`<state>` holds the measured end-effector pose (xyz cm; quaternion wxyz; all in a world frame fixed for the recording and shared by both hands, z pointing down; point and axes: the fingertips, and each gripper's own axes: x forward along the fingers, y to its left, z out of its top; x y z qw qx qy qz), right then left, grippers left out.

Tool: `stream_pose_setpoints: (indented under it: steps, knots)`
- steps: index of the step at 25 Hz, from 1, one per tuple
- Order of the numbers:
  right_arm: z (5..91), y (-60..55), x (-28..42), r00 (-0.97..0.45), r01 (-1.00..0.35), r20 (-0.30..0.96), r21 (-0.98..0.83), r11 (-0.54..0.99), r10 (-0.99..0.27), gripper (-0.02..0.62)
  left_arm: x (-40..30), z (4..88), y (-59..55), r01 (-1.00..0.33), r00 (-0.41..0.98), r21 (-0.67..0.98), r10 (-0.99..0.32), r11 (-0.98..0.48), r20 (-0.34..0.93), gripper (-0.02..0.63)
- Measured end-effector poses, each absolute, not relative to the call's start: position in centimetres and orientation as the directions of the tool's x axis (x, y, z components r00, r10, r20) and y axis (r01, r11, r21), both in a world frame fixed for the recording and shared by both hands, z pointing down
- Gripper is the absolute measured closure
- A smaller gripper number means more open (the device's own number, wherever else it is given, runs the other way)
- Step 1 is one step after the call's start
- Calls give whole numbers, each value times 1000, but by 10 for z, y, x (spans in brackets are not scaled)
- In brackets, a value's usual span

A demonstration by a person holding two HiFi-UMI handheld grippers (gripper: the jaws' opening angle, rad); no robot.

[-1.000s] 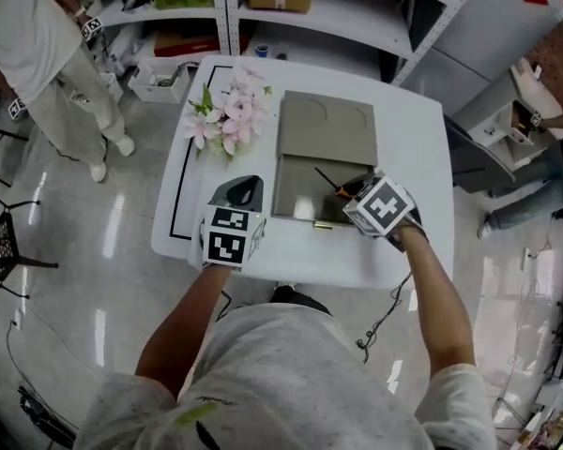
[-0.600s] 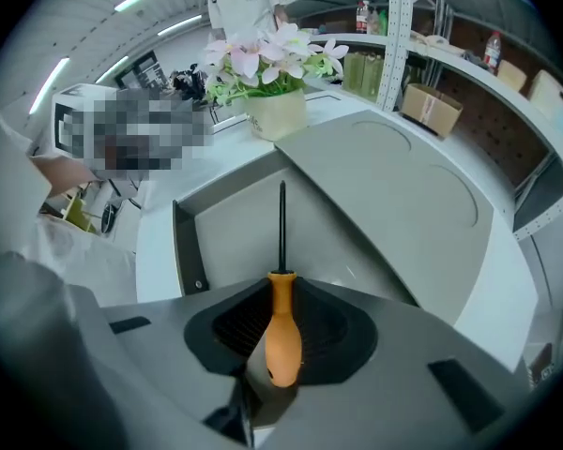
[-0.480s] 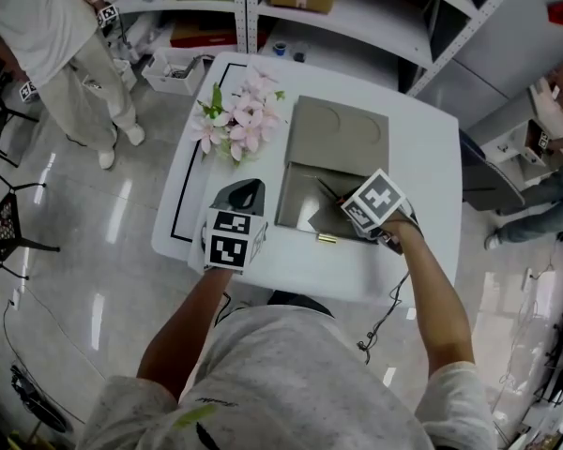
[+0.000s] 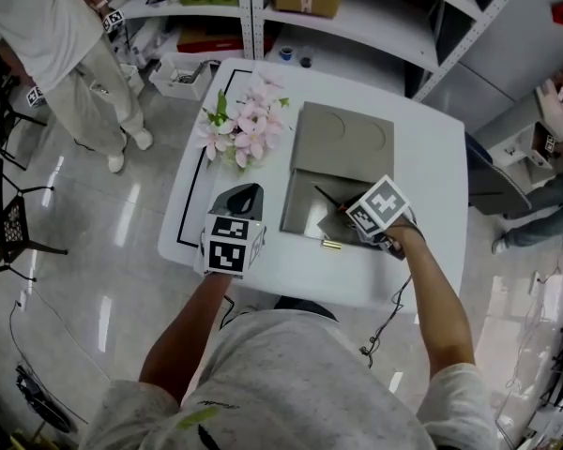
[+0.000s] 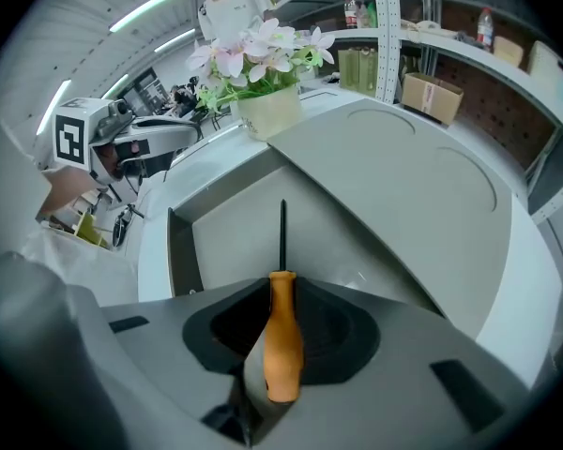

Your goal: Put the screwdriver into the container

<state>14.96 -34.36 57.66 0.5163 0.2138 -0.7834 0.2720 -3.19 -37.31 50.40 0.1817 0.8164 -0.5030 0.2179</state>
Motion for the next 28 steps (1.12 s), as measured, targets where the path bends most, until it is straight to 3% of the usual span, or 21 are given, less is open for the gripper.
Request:
stream_pose_setpoints:
  steps: [11, 22, 28]
  knots:
    - [548, -341, 162, -396, -706, 896, -156, 691, -203, 502, -28, 483, -374, -872, 450, 69, -737, -485, 505, 603]
    - [504, -307, 180, -401, -857, 782, -136, 497, -477, 539, -8, 466, -356, -801, 550, 68, -687, -595, 474, 603]
    - [473, -282, 189, -333, -922, 681, -92, 375, -652, 568, -7, 457, -340, -772, 585, 61, -669, -633, 459, 603]
